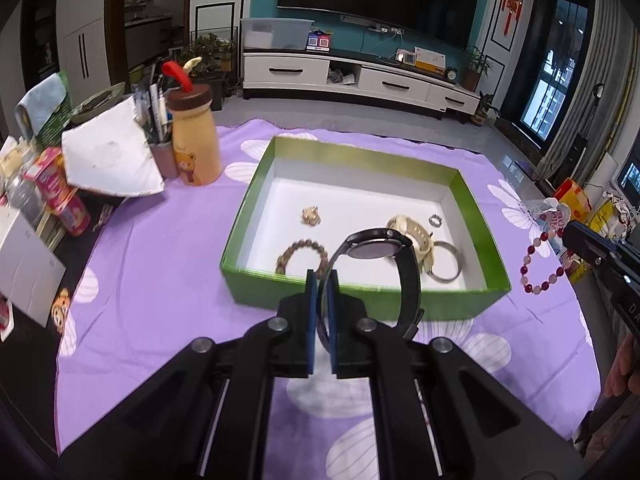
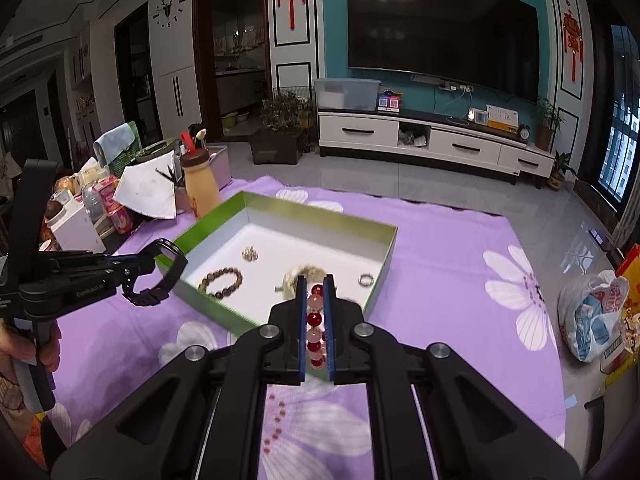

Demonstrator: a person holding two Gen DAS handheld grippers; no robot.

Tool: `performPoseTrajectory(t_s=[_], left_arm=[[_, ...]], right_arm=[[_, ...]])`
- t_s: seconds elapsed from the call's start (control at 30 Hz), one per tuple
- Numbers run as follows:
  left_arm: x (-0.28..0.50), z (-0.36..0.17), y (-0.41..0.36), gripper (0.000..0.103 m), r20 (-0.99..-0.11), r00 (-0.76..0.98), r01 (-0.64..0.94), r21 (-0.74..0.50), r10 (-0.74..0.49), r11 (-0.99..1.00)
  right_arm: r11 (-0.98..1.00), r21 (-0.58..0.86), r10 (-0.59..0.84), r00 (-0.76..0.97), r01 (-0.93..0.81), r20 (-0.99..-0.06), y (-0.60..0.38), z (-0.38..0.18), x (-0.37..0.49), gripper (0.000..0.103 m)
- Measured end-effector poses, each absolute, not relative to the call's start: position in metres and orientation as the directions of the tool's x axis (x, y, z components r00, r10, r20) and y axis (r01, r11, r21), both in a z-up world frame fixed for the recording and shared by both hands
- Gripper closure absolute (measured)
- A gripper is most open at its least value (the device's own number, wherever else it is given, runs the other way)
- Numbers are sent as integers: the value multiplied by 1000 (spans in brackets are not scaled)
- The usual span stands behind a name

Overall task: Organize jewelry
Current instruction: 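Carry the black watch and red bead bracelet over the green box and lower them, then open both tools to drop the watch and bracelet into the box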

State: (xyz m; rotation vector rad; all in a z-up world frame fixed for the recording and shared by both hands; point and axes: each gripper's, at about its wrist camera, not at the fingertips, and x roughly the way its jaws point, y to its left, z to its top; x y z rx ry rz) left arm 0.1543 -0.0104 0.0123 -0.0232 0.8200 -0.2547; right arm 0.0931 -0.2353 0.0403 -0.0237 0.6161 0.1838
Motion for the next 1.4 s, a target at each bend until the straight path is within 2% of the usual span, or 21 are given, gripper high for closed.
performPoseTrajectory(t_s=[0.47, 0.9, 1.17, 1.33, 1.37, 1.4], left_arm=[[232, 10, -31, 99, -756, 617, 190, -129, -221, 973], [290, -26, -52, 99, -819, 534, 170, -139, -209, 976], [306, -43, -63, 98, -846, 507, 166, -96, -168, 982], [313, -53, -70, 94, -854, 502, 165, -57, -134, 985], [314, -54, -70, 93, -855, 502, 162, -56, -131, 985], [316, -56, -71, 89, -856, 499, 159, -61, -134, 985]], right_arm=[[982, 61, 181, 776, -181, -604, -231, 45, 174, 96], [978, 95, 198, 692, -185, -694, -212, 7, 250, 96], [977, 127, 209, 645, -172, -735, -203, -11, 282, 96], [980, 124, 193, 629, -153, -753, -203, -21, 294, 96], [982, 121, 186, 624, -145, -759, -204, -23, 296, 95], [984, 115, 174, 622, -133, -764, -205, -25, 297, 87]])
